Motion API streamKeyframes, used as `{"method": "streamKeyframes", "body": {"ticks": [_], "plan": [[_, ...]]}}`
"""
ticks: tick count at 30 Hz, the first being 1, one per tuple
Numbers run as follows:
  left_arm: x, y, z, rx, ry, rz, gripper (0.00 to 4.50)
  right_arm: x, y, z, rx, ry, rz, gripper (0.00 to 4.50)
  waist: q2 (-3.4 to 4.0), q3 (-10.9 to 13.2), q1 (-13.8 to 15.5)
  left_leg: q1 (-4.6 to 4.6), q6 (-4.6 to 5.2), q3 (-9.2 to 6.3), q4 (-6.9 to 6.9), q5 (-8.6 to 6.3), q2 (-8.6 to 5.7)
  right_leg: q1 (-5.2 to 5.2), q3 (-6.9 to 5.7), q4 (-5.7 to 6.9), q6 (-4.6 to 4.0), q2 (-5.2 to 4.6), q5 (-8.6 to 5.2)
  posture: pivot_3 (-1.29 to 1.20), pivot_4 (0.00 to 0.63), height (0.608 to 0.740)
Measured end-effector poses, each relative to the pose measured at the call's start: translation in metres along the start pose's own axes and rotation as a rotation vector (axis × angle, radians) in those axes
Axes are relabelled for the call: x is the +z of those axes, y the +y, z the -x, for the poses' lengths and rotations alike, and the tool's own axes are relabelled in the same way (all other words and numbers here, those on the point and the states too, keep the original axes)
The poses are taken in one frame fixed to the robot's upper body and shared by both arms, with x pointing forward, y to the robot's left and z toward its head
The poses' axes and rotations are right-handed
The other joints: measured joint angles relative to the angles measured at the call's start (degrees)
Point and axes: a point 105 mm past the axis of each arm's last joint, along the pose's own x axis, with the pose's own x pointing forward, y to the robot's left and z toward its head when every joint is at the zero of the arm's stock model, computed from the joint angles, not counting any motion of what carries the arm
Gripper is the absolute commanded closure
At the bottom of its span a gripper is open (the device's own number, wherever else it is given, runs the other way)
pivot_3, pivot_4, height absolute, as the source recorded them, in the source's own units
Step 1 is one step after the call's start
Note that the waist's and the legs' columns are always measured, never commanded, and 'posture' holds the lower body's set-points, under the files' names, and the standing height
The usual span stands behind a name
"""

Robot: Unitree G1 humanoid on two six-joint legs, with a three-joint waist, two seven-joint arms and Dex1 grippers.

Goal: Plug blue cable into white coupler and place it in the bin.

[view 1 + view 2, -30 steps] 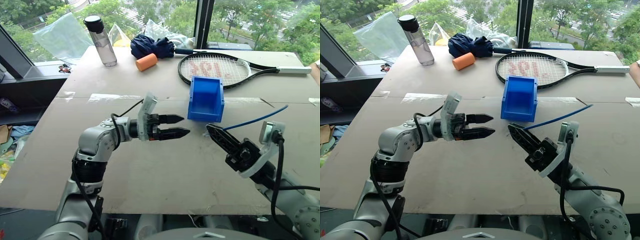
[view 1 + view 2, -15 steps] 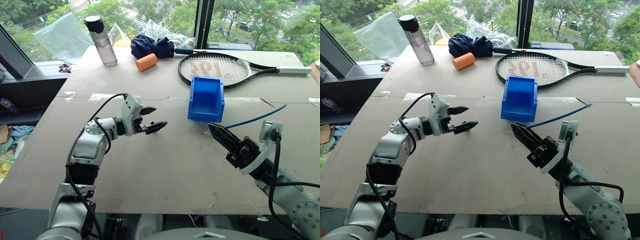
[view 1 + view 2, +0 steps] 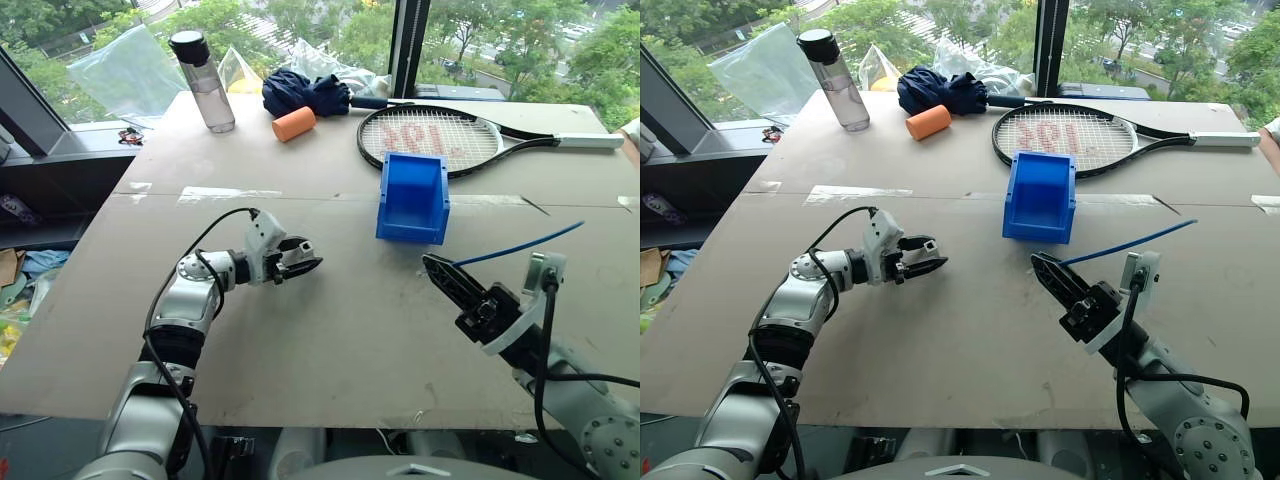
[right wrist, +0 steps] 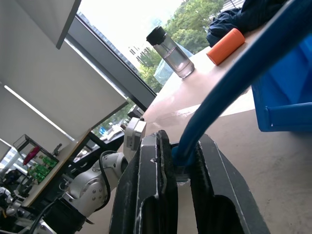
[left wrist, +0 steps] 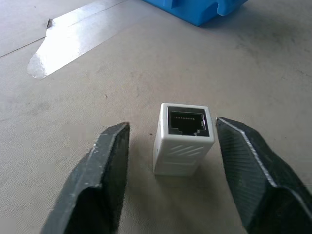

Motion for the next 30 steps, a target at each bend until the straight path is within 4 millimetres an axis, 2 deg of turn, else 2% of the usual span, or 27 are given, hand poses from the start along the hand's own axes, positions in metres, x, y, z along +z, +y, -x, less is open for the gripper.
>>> {"method": "streamKeyframes", "body": {"ticks": [1,2,7,12,13,16,22,30], "plan": [[0.0,-0.002,-0.002,-0.018,-0.001,-0.002,3.79,0.0,-0.001,0.0,-0.004,-0.001,0.009,4.5,0.0,0.0,-0.02,0.0,0.0,0.0,0.0,0.0,0.0,0.0,0.0,0.0,0.0,0.0,0.0,0.0,0.15,0.74],[0.0,-0.003,-0.003,-0.025,-0.004,-0.004,3.97,0.001,-0.001,0.0,-0.006,-0.001,0.014,4.5,0.0,0.0,-0.03,0.0,0.0,-0.01,0.0,0.0,0.0,0.0,0.0,0.0,0.0,0.0,0.0,0.0,0.15,0.74],[0.007,-0.018,-0.01,-0.149,-0.025,-0.023,3.92,0.001,-0.004,0.0,-0.009,0.03,0.136,4.5,0.0,0.0,-0.03,-0.01,0.0,0.01,0.01,0.0,0.0,0.0,0.0,0.0,-0.02,0.0,-0.01,0.0,0.15,0.74],[0.019,-0.059,-0.038,-0.379,-0.032,-0.046,3.92,-0.003,-0.003,-0.012,0.058,0.111,0.281,4.5,0.0,0.0,0.08,-0.04,0.0,0.0,0.07,0.0,-0.04,0.01,0.0,0.01,-0.04,0.01,-0.02,0.0,0.15,0.74],[0.023,-0.071,-0.048,-0.443,-0.027,-0.072,3.92,-0.006,-0.007,-0.018,0.074,0.149,0.327,4.5,0.0,0.0,0.08,-0.03,0.0,0.0,0.1,0.0,-0.04,0.02,0.0,0.01,-0.06,0.01,-0.03,0.0,0.15,0.74],[0.029,-0.09,-0.066,-0.538,0.002,-0.137,3.92,-0.014,-0.019,-0.029,0.097,0.254,0.444,4.5,0.0,0.0,-0.06,-0.02,0.0,0.0,0.1,0.0,-0.06,0.02,0.01,0.01,-0.06,0.03,-0.03,0.0,0.15,0.74],[0.023,-0.109,-0.083,-0.633,0.063,-0.179,3.92,-0.031,-0.038,-0.052,0.171,0.42,0.605,4.5,0.01,0.0,-0.26,-0.02,0.02,-0.08,0.07,0.0,0.0,0.0,-0.01,0.02,0.02,0.15,0.02,0.0,0.15,0.74],[0.021,-0.109,-0.081,-0.645,0.083,-0.193,3.92,-0.054,-0.039,-0.048,0.276,0.552,0.672,4.5,0.0,0.0,-0.14,0.0,0.05,-0.07,0.09,-0.02,0.01,0.02,-0.01,0.03,0.03,0.14,0.02,0.0,0.15,0.74]]}}
